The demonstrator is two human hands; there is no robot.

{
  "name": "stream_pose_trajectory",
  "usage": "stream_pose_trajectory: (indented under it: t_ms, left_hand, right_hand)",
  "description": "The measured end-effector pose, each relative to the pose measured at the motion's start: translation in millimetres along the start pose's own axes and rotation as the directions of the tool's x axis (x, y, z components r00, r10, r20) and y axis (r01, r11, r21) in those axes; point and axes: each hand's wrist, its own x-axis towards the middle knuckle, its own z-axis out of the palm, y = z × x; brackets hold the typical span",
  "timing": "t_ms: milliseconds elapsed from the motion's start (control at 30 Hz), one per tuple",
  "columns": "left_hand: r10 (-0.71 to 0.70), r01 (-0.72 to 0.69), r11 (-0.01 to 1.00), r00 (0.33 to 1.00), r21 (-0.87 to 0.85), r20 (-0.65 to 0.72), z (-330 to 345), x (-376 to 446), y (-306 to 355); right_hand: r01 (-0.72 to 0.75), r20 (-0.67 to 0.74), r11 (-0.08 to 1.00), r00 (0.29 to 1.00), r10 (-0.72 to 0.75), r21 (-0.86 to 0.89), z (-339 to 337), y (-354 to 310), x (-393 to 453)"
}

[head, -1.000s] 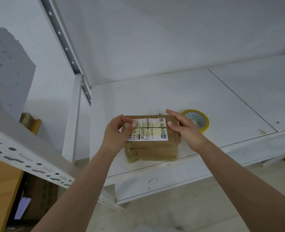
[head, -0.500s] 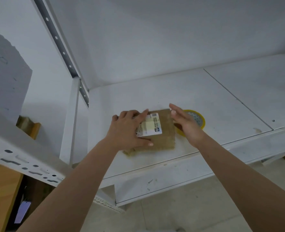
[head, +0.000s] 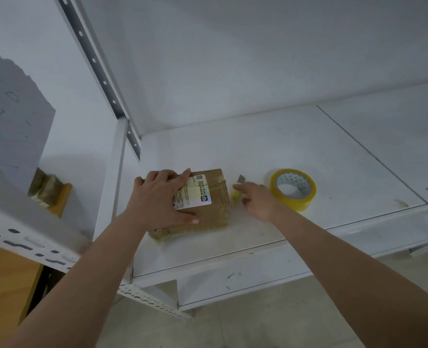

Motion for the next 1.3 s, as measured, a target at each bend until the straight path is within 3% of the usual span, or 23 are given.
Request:
stream_pose_trajectory:
  t_ms: [100, 267, 367, 467, 600, 700, 767, 900, 967, 1067, 1300]
  left_hand:
    - [-0.022, 0.022, 1.000, 1.000, -0.014, 0.018, 2, -1, -3]
    - [-0.029, 0.029, 0.999, 0.999, -0.019, 0.033, 6, -1, -3]
    - [-0.027, 0.027, 0.999, 0.999, -0.021, 0.026, 7, 1, -3]
    - [-0.018, 0.019, 1.000, 0.999, -0.017, 0.028, 6, 5, -4]
    - [-0.002, 0.003, 1.000, 0.999, -0.022, 0.032, 2, 12, 0]
    - [0.016, -0.016, 1.000, 1.000, 0.014, 0.024, -2, 19, 5]
    - [0.037, -0.037, 0.998, 0.999, 0.048, 0.005, -6, 23, 11]
    - [0.068, -0.067, 0.997, 0.997, 0.023, -0.048, -16, 36, 29]
    - [0.087, -0.087, 0.996, 0.993, 0.006, -0.083, -22, 44, 40]
    - [0.134, -0.134, 0.991, 0.987, 0.008, -0.092, -23, 51, 57]
    - [0.135, -0.135, 0.991, 0.991, 0.016, 0.012, 0, 53, 73]
  right_hand:
    - [0.024, 0.077, 0.980, 0.997, -0.009, -0.195, 9, -6, 11]
    - [-0.079, -0.192, 0.951, 0.981, 0.021, -0.300, 8, -9, 14]
    - [-0.184, -0.254, 0.970, 0.957, 0.139, -0.159, 4, -9, 15]
    - [-0.226, -0.204, 0.973, 0.955, 0.215, -0.032, 1, -9, 18]
    - [-0.216, -0.170, 0.976, 0.963, 0.209, -0.022, -3, -4, 13]
    - [-0.182, -0.220, 0.979, 0.955, 0.199, 0.097, -19, 1, 8]
    - [-0.157, -0.348, 0.959, 0.908, 0.235, 0.237, -38, 10, 4]
    - [-0.193, -0.558, 0.900, 0.728, 0.398, 0.390, -80, 45, -8]
    - [-0.308, -0.561, 0.865, 0.664, 0.494, 0.397, -90, 73, -17]
    - [-0.466, -0.495, 0.801, 0.630, 0.598, 0.375, -84, 109, -32]
    - [-0.545, -0.358, 0.772, 0.685, 0.635, 0.327, -62, 132, -43]
